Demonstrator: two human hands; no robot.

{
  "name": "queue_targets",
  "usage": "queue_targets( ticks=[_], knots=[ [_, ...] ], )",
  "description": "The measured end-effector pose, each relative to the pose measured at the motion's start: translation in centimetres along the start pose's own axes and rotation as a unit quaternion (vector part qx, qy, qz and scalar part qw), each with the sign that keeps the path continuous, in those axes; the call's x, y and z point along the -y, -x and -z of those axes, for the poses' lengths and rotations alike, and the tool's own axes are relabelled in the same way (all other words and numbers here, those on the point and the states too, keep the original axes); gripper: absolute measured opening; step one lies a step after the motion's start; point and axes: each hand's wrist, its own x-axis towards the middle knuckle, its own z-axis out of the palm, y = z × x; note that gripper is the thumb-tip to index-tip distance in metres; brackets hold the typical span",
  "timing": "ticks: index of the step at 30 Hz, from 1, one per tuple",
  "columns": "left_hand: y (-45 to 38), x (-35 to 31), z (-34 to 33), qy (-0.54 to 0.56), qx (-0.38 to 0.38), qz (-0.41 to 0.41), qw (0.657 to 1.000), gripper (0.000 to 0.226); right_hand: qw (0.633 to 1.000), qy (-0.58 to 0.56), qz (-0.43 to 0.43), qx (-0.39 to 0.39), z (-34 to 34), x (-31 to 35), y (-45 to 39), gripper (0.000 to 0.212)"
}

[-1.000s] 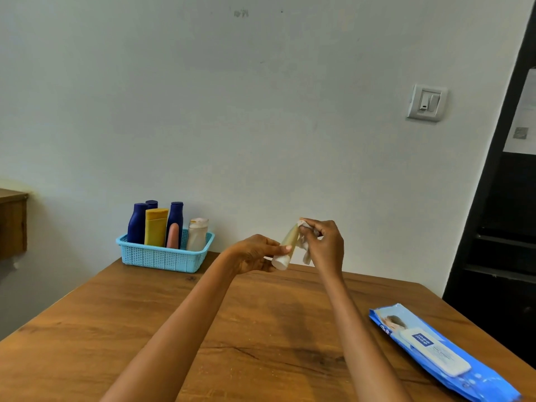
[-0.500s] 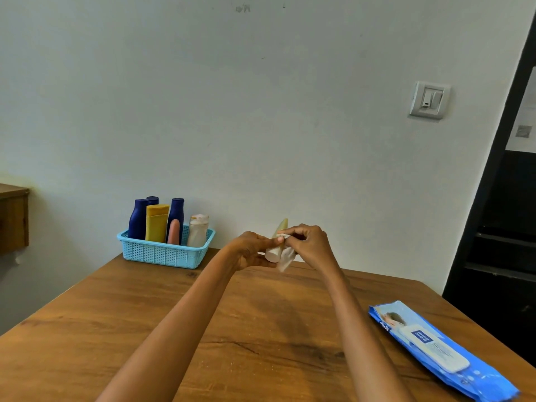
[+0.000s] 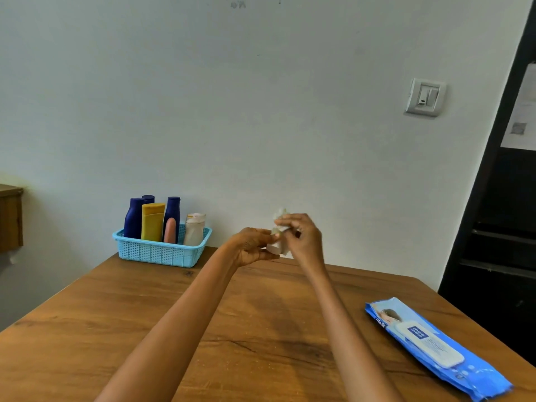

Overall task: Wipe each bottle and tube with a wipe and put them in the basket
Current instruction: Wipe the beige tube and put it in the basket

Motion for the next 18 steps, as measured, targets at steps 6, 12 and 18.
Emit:
queue_targets(
  ticks=[6, 12, 18],
  knots=[
    [-0.3, 0.0, 1.0, 0.044, -0.014, -0.031, 0.998, 0.018, 0.997, 0.004, 0.013, 0.077, -1.6, -0.7, 1.1, 0.030],
    [-0.1, -0.8, 0.6, 0.045, 0.024, -0.027, 0.998, 0.020, 0.994, -0.006, -0.015, 0.105, -1.2, -0.3, 0.3, 0.039],
    [0.1, -0.3, 0.2, 0.003, 0.077, 0.028, 0.997, 0.029, 0.990, -0.042, -0.092, 0.096, 0.0, -0.9, -0.4, 0.042]
  ],
)
